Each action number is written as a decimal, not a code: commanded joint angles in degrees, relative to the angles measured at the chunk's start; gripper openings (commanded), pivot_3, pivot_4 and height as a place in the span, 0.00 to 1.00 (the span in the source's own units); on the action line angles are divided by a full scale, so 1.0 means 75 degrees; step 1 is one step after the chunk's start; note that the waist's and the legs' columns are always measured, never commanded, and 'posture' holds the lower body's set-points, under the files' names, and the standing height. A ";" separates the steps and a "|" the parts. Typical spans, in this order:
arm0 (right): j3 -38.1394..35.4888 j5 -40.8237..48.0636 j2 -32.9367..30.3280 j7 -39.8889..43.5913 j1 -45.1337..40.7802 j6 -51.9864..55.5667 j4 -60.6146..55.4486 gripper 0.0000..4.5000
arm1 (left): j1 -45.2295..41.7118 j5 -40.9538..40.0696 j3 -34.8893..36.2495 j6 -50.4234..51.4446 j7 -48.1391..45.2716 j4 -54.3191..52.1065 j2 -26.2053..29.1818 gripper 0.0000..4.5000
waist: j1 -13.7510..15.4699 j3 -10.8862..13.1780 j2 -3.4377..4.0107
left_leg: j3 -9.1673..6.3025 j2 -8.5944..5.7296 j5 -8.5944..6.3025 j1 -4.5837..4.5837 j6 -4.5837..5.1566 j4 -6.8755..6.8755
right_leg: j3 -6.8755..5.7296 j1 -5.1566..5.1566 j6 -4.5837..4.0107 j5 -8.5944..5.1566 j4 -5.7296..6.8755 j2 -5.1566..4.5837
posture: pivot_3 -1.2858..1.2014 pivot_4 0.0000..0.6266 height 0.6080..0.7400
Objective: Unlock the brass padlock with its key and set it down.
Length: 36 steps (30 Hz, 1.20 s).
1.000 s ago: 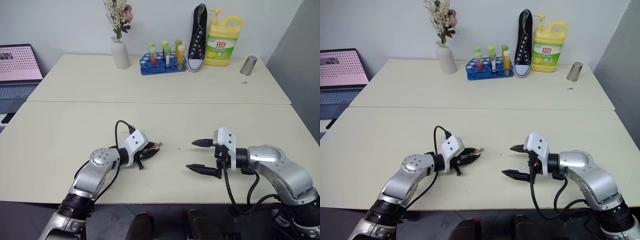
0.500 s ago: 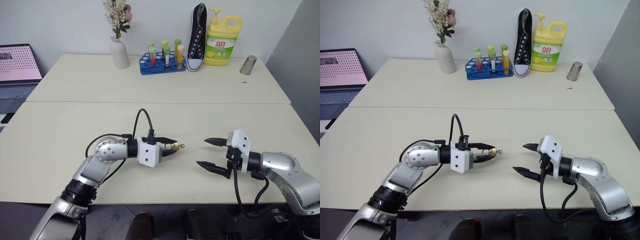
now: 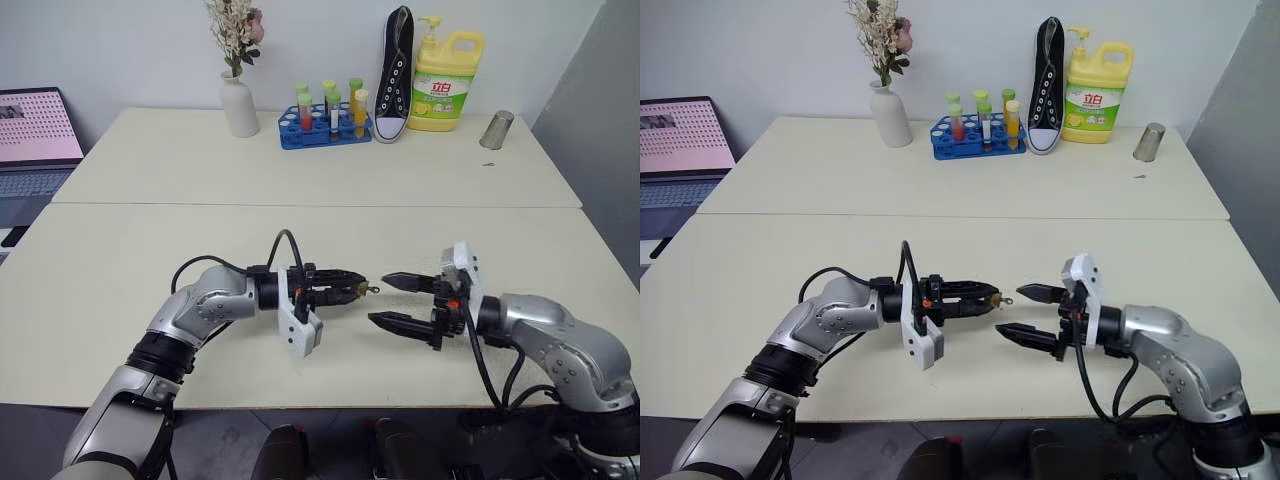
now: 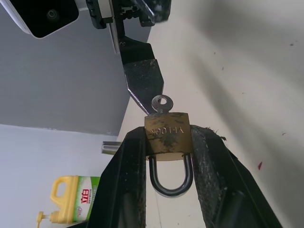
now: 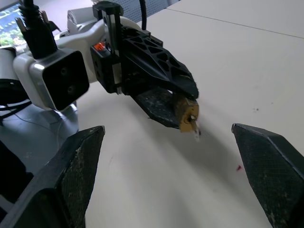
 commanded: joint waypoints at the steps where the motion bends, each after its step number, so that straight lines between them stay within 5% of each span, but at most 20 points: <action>1: -0.0002 0.0242 0.0129 -0.0062 -0.0238 0.0125 0.0072 1.00 | -0.0074 0.0070 0.0110 -0.0080 0.0284 -0.0166 0.0118 0.21 | -0.0001 0.0000 0.0000 | 0.0000 0.0000 0.0000 0.0000 0.0000 -0.0001 | -0.0001 0.0000 0.0000 0.0000 0.0000 0.0000 | 0.52 0.24 1.00; 6: 0.0081 0.0190 0.0178 0.0018 -0.0401 0.0170 0.0262 1.00 | -0.0003 0.0149 0.0066 0.0026 0.0433 -0.0300 0.0152 0.21 | -0.0002 0.0000 0.0000 | 0.0000 0.0001 0.0000 0.0000 0.0000 -0.0001 | -0.0001 0.0000 -0.0001 0.0001 0.0001 0.0000 | 0.52 0.24 1.00; 9: 0.0088 0.0156 0.0143 0.0054 -0.0431 0.0149 0.0363 0.87 | 0.0018 0.0150 0.0036 0.0081 0.0480 -0.0344 0.0147 0.21 | -0.0002 0.0000 0.0000 | 0.0001 0.0001 0.0000 0.0000 0.0000 -0.0001 | -0.0001 0.0000 -0.0001 0.0001 0.0001 0.0000 | 0.52 0.24 1.00; 19: 0.0079 0.0180 0.0147 0.0110 -0.0499 0.0168 0.0442 0.03 | 0.0087 0.0201 -0.0017 0.0119 0.0547 -0.0467 0.0144 0.21 | -0.0002 0.0000 0.0001 | 0.0000 0.0002 0.0000 0.0000 0.0000 -0.0001 | -0.0002 0.0000 -0.0001 0.0001 0.0002 0.0000 | 0.52 0.24 1.00; 31: 0.0128 0.0295 0.0065 0.0366 -0.0818 0.0449 0.0721 0.00 | 0.0079 0.0211 -0.0012 0.0080 0.0597 -0.0440 0.0139 0.21 | -0.0002 0.0000 0.0001 | 0.0000 0.0002 0.0000 0.0001 0.0000 -0.0001 | -0.0002 0.0000 -0.0002 0.0002 0.0003 0.0000 | 0.52 0.24 1.00; 36: -0.0013 0.1171 -0.0044 0.0303 -0.1668 0.2264 0.1425 0.00 | 0.0044 0.0461 -0.0092 -0.0145 0.0686 -0.0401 0.0161 0.21 | -0.0002 0.0000 0.0001 | 0.0001 0.0004 0.0000 0.0002 0.0000 0.0000 | -0.0002 0.0000 -0.0003 0.0002 0.0005 -0.0001 | 0.52 0.24 1.00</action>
